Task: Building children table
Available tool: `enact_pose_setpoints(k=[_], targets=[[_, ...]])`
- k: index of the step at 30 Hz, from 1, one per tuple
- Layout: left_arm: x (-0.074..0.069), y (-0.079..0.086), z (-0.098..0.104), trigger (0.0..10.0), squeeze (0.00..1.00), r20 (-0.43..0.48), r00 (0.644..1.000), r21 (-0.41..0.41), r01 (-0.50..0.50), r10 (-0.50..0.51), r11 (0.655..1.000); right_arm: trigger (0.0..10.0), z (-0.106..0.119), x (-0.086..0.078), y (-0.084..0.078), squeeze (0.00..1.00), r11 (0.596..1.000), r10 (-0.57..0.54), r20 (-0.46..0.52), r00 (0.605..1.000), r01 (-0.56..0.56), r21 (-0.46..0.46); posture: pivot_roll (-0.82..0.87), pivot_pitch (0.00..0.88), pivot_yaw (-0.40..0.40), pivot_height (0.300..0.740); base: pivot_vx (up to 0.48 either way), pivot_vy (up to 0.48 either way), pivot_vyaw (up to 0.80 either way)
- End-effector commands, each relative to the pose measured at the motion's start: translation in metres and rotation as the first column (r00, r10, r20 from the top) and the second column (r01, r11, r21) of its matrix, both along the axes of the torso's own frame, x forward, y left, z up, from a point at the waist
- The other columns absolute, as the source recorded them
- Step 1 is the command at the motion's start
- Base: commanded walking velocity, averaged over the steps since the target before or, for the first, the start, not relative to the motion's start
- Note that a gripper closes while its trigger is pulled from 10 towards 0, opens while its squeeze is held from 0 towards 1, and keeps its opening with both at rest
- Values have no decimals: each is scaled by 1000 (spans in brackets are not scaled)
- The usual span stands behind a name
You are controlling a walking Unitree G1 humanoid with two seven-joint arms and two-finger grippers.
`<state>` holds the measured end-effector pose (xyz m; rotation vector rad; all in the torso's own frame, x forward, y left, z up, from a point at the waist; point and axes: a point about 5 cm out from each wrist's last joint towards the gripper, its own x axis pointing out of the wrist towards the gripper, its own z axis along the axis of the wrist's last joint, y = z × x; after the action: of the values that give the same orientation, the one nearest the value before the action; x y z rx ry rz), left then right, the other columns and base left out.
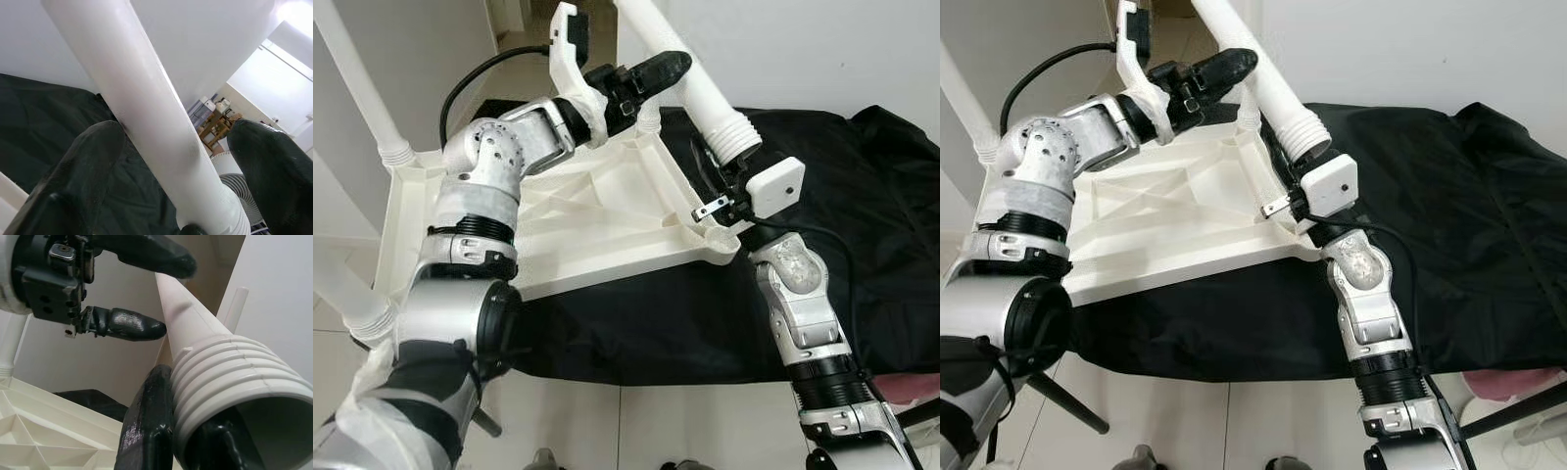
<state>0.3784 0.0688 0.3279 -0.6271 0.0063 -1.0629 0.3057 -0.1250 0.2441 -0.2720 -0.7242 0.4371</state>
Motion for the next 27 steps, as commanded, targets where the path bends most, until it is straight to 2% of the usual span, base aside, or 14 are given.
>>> enact_pose_setpoints(k=[1,11,13,18,27], targets=[[3,-3,-2,10000,0,6,1000,22,7,-7,1000,10000,1,-1,2,0,1000,3,26,1000,-2,-31,-29,0,28,740,0,0,0],[15,-1,-6,10000,0,-89,993,23,-78,80,997,10000,-9,-7,5,0,998,-14,25,1000,16,-58,-33,0,30,740,0,0,0],[19,2,-4,10000,0,-121,986,5,-113,112,994,10000,-16,-10,8,0,999,-16,15,1000,17,-51,-33,0,30,740,0,0,0],[21,4,5,10000,0,-123,985,-14,-121,119,993,10000,-28,-14,10,0,998,-31,1,1000,31,-58,-34,0,32,740,0,0,0],[29,9,14,10000,0,-184,965,-21,-195,188,981,10000,-36,-20,9,0,997,-45,-4,999,45,-56,-41,0,37,740,0,0,0]])
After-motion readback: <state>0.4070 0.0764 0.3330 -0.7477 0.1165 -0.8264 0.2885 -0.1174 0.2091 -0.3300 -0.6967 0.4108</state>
